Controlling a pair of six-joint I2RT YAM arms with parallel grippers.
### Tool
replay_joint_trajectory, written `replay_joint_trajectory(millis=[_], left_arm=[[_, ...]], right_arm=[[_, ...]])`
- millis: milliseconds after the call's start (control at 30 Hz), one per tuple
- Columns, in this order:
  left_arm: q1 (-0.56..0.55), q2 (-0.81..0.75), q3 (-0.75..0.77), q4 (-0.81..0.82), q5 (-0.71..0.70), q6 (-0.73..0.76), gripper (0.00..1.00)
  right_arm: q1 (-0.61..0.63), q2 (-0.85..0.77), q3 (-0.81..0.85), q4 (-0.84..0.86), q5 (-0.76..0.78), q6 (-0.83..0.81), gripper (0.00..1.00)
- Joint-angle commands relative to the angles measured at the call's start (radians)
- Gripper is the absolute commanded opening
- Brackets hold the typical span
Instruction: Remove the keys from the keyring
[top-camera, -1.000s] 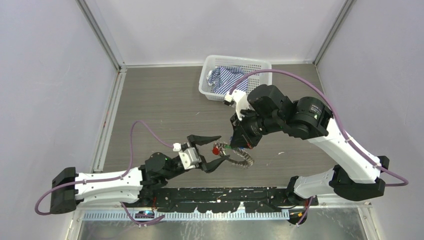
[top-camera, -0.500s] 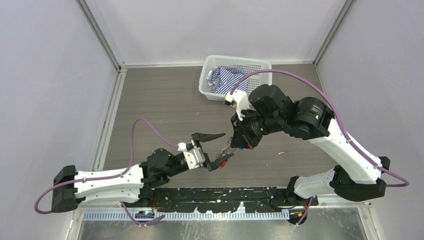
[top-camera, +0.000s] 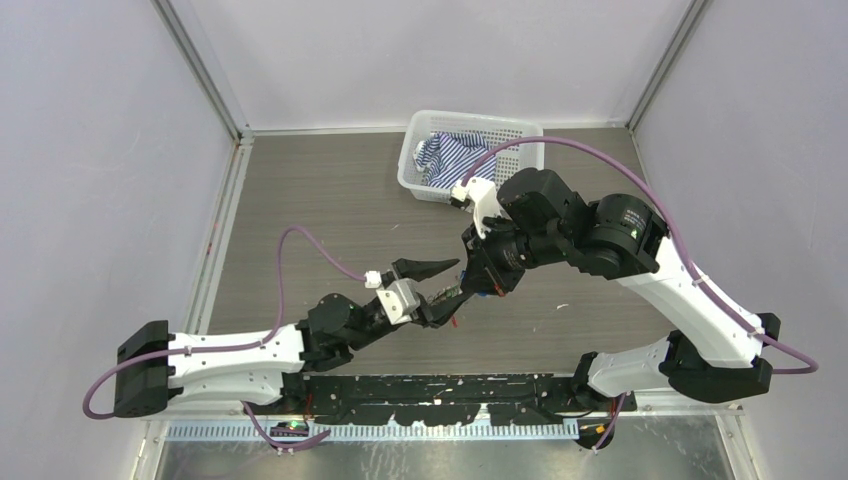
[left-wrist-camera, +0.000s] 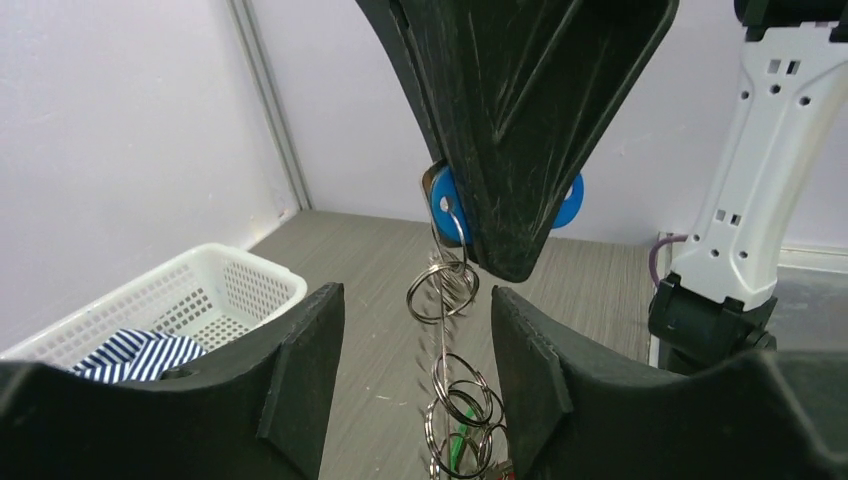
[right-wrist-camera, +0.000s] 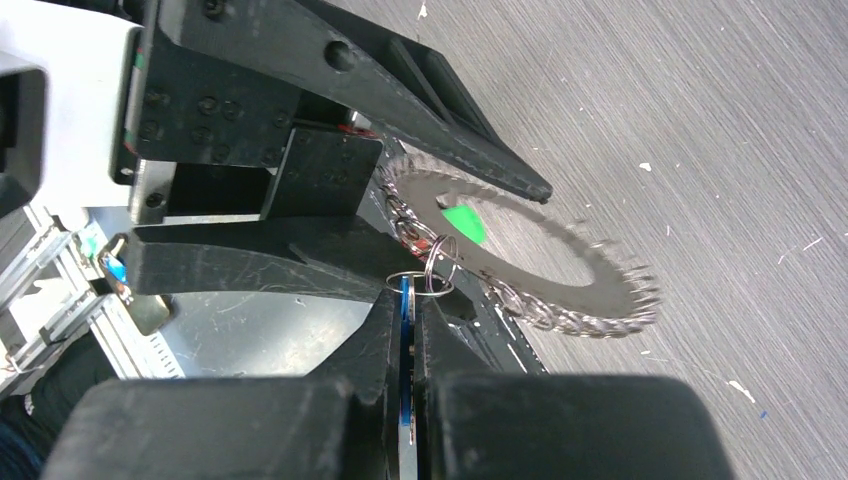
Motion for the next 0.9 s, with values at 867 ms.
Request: replay_joint_trajectory(millis=[867], left_arm=[[-0.030, 0.047, -0.038, 0.208, 0.110, 0.180, 0.49]], right_arm=[[-0.001, 0.001, 0.108, 0.057, 0.026, 0.026, 0.01]])
